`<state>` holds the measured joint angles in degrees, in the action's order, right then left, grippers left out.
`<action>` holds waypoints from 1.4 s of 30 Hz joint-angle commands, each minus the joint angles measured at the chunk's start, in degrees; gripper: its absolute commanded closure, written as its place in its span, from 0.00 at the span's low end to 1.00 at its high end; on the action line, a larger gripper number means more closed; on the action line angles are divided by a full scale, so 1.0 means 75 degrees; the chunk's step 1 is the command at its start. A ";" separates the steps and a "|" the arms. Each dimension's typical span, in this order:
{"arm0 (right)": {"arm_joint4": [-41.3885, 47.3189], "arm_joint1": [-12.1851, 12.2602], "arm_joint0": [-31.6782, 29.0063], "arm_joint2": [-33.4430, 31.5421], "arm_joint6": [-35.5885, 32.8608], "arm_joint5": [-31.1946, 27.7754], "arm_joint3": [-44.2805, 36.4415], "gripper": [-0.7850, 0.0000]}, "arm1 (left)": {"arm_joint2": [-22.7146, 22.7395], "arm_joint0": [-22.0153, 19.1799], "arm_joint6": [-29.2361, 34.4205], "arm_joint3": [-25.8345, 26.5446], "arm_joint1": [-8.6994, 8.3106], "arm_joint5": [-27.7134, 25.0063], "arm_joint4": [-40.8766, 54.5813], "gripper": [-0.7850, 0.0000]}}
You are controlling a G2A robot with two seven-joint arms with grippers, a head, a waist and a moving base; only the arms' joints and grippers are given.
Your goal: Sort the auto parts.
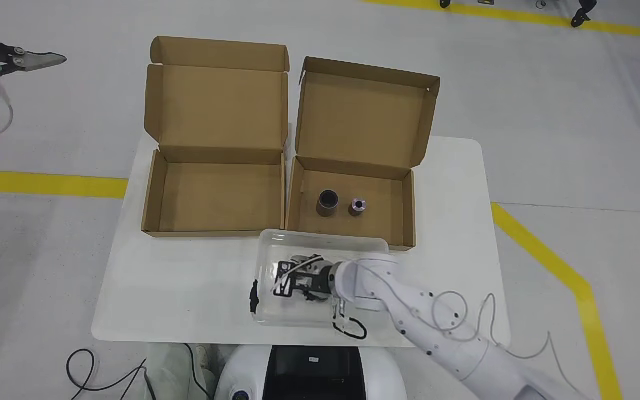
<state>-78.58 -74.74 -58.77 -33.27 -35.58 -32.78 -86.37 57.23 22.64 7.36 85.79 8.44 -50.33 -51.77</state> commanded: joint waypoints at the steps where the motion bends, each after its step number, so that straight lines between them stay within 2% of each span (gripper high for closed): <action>1: -0.0029 -0.0021 0.0023 0.0018 0.0018 0.0033 0.0063 0.51 | 0.0000 0.0000 0.0000 0.0000 0.0000 0.0000 0.0000 0.00; 5: -0.0070 -0.0068 0.0057 0.0063 0.0062 0.0065 0.0170 0.61 | 0.0000 0.0000 0.0000 0.0000 0.0000 0.0000 0.0000 0.00; 7: -0.0078 -0.0088 0.0068 0.0076 0.0076 0.0073 0.0204 0.71 | 0.0000 0.0000 0.0000 0.0000 0.0000 0.0000 0.0000 0.00; 12: -0.0190 -0.0130 0.0103 0.0115 0.0035 0.0093 0.0232 0.82 | 0.0000 0.0000 0.0000 0.0000 0.0000 0.0000 0.0000 0.00; 15: -0.0327 -0.0140 0.0082 0.0113 0.0051 0.0183 0.0138 0.95 | 0.0000 0.0000 0.0000 0.0000 0.0000 0.0000 0.0000 0.00; 17: -0.0429 -0.0135 0.0051 0.0093 0.0039 0.0234 0.0042 1.00 | 0.0000 0.0000 0.0000 0.0000 0.0000 0.0000 0.0000 0.00; 26: -0.0678 -0.0026 -0.0197 -0.0196 0.0447 0.0132 -0.0499 1.00 | 0.0000 0.0000 0.0000 0.0000 0.0000 0.0000 0.0000 0.00; 36: -0.0305 0.0154 -0.0655 -0.0914 0.2069 0.0045 -0.0832 1.00 | 0.0000 0.0000 0.0000 0.0000 0.0000 0.0000 0.0000 0.00; 42: -0.0007 0.0256 -0.0764 -0.1354 0.3209 -0.0416 -0.0854 1.00 | 0.0000 0.0000 0.0000 0.0000 0.0000 0.0000 0.0000 0.00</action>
<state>-78.93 -72.89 -64.60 -43.01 -12.51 -35.43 -92.82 57.23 22.64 7.36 85.79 8.44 -50.33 -51.77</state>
